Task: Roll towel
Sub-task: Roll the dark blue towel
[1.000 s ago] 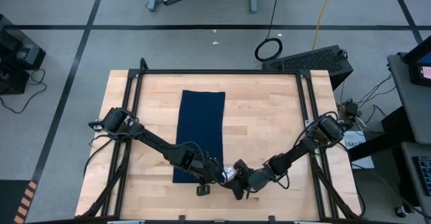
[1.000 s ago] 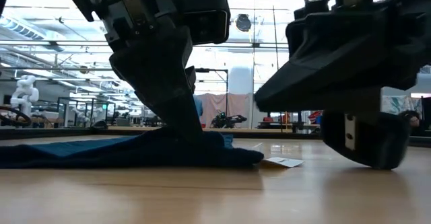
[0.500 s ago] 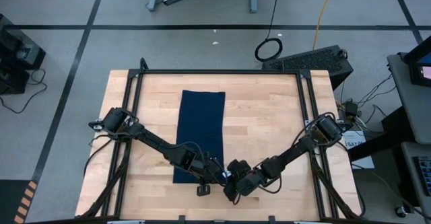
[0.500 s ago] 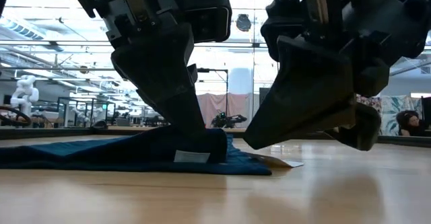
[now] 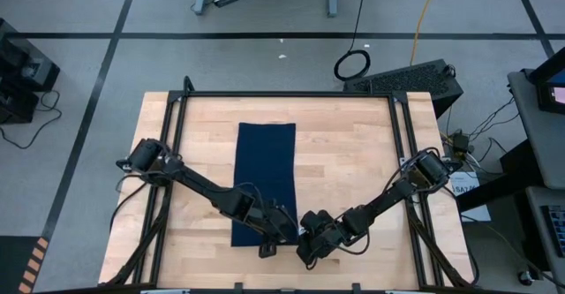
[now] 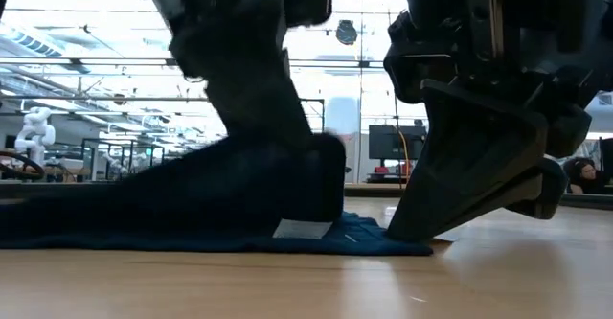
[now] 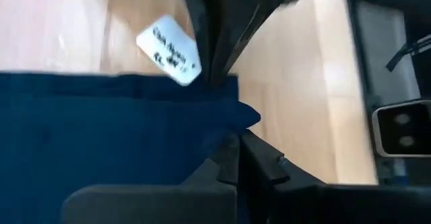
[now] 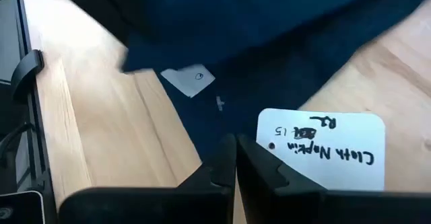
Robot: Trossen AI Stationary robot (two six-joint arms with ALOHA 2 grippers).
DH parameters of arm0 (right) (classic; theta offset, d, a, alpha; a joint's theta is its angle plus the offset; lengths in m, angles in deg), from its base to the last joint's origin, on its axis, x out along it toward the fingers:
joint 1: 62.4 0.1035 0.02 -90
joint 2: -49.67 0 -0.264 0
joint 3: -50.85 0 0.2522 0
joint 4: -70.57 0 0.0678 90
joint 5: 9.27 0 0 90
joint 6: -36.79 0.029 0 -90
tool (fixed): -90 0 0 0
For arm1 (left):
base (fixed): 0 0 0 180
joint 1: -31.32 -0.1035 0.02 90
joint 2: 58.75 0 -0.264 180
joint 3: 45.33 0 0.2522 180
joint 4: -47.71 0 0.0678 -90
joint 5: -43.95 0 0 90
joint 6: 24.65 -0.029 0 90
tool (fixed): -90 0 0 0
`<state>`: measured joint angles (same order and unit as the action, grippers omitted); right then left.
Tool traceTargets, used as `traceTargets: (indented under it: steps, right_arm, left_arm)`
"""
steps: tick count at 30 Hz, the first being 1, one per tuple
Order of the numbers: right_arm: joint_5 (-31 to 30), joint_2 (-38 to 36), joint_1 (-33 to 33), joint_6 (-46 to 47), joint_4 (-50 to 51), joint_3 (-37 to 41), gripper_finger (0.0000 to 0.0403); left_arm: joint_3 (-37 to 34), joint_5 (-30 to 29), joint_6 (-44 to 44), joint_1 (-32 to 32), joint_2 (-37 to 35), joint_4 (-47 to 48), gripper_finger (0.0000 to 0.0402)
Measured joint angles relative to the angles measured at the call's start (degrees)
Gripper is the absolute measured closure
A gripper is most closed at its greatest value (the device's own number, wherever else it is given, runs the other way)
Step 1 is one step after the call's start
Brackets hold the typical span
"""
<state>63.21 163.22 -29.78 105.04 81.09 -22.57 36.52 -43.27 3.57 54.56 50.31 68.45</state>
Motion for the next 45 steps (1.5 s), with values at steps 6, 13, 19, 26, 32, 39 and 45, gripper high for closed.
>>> traceTargets:
  steps: [6, 13, 19, 26, 32, 39, 45]
  right_arm:
    - [-0.01, 0.0, 0.0, 1.52, 0.09, 0.0, 0.0397]
    - [0.0, 0.0, 0.0, 1.42, 0.23, 0.0, 0.0397]
    - [-0.04, -0.02, 0.0, 1.46, 0.42, 0.0, 0.0397]
    - [0.67, -0.02, -0.02, 1.36, 0.47, 0.0, 0.0397]
    - [1.11, 0.12, -0.02, 3.86, 0.37, -0.04, 0.0397]
    - [1.69, -4.8, 0.89, 5.33, 5.18, 0.13, 0.0397]
    - [-4.55, -8.66, 5.1, 10.04, 5.89, 0.09, 0.0396]
  left_arm:
    - [0.0, -3.05, 1.45, 0.01, -4.83, -0.23, 0.0398]
    - [0.0, -3.15, 3.03, 0.09, -6.05, -2.7, 0.0399]
    - [-0.07, -4.23, 3.08, -0.06, -4.88, -5.46, 0.0399]
    - [0.84, -4.3, 4.32, -0.78, -6.02, -4.89, 0.04]
    - [1.14, -4.37, 4.45, -0.79, -6.02, -2.57, 0.04]
    - [1.15, -4.92, 4.47, -0.82, -6.02, -1.89, 0.04]
    - [1.16, -4.82, 4.47, -1.57, -6.02, -2.34, 0.04]
